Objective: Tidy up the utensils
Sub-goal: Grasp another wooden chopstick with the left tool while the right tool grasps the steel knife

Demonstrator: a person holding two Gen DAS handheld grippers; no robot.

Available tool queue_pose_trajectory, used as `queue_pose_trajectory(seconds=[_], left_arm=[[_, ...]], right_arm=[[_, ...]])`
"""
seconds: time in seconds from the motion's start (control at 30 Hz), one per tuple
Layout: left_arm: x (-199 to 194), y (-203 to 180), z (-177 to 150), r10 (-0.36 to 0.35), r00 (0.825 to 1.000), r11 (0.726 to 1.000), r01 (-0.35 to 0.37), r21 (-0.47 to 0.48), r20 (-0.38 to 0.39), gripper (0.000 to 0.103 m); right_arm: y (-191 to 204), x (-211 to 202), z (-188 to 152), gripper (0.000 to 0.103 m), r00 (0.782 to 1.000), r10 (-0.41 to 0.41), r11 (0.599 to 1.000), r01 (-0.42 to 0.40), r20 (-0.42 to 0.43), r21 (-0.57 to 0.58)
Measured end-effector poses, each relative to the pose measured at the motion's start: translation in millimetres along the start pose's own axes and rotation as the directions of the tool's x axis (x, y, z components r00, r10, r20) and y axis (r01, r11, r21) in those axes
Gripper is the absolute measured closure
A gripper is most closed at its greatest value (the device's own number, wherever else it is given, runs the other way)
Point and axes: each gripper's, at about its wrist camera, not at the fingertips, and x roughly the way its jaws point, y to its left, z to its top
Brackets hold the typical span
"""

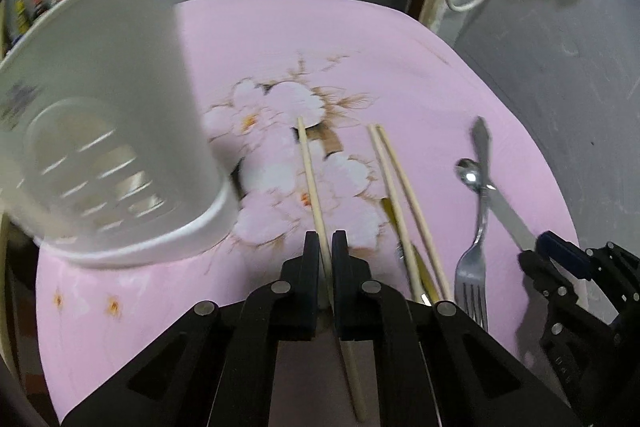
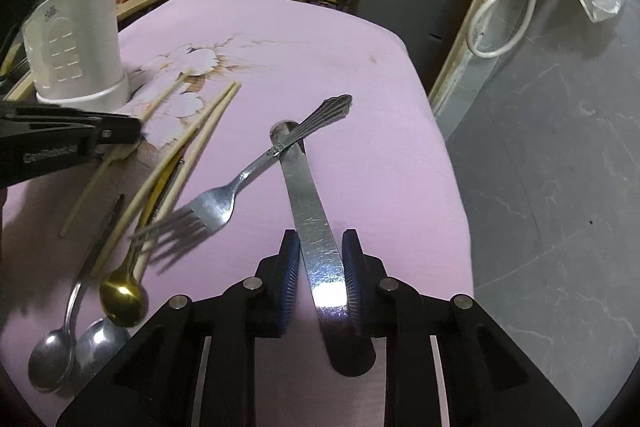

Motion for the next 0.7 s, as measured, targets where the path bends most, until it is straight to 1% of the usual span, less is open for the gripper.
queue_pose_trajectory(seconds=[0.03,0.13,0.2,0.23,0.3,0.37,0.43,0.53,0.6,0.7], left_arm=[[-3.6,4.9,-2.1,0.012,1.000,1.000,-0.012,-0.023,0.001,0.098],[-11.9,21.2,-7.4,0.013,1.000,0.996,-0.014,-0.091,-0.008,0.096],[-16.5,29.1,-8.5,-0.033,0.999,0.993,0.032,-0.116,-0.004,0.096],[-17.7,31.3,-8.1,-0.039,0.999,0.992,0.038,-0.123,-0.004,0.093],[-17.9,31.7,-5.5,-0.049,0.999,0.992,0.047,-0.117,-0.014,0.093],[-15.7,30.7,-2.0,-0.049,0.998,0.993,0.046,-0.107,-0.031,0.093],[-9.3,32.4,5.0,-0.070,0.996,0.991,0.063,-0.117,-0.059,0.091],[-2.6,38.4,17.2,-0.097,0.991,0.986,0.082,-0.148,-0.093,0.090],[3.3,38.6,21.2,-0.090,0.990,0.984,0.072,-0.160,-0.107,0.089],[4.6,41.0,27.9,-0.087,0.989,0.982,0.064,-0.179,-0.123,0.090]], right_arm=[[-2.8,-1.2,-1.1,0.084,1.000,-0.003,1.000,0.003,-0.004,0.008],[-10.9,-3.1,-3.9,0.084,1.000,0.002,1.000,-0.002,-0.013,0.031],[-12.1,-2.0,-3.6,0.084,1.000,0.016,0.999,-0.016,-0.022,0.032],[-12.5,-0.3,-1.7,0.084,0.999,0.023,0.999,-0.022,-0.024,0.028],[-11.7,3.1,1.8,0.082,0.999,0.030,0.999,-0.030,-0.021,0.017],[-11.6,9.4,10.1,0.079,0.999,0.046,0.999,-0.046,-0.014,0.004],[-10.7,17.6,19.9,0.068,0.997,0.076,0.997,-0.076,-0.017,-0.004],[-8.2,29.7,34.1,0.057,0.994,0.108,0.994,-0.109,-0.017,-0.024],[-8.0,34.7,37.8,0.055,0.993,0.118,0.993,-0.118,-0.014,-0.031],[-9.5,38.5,40.9,0.055,0.991,0.132,0.990,-0.132,-0.011,-0.038]])
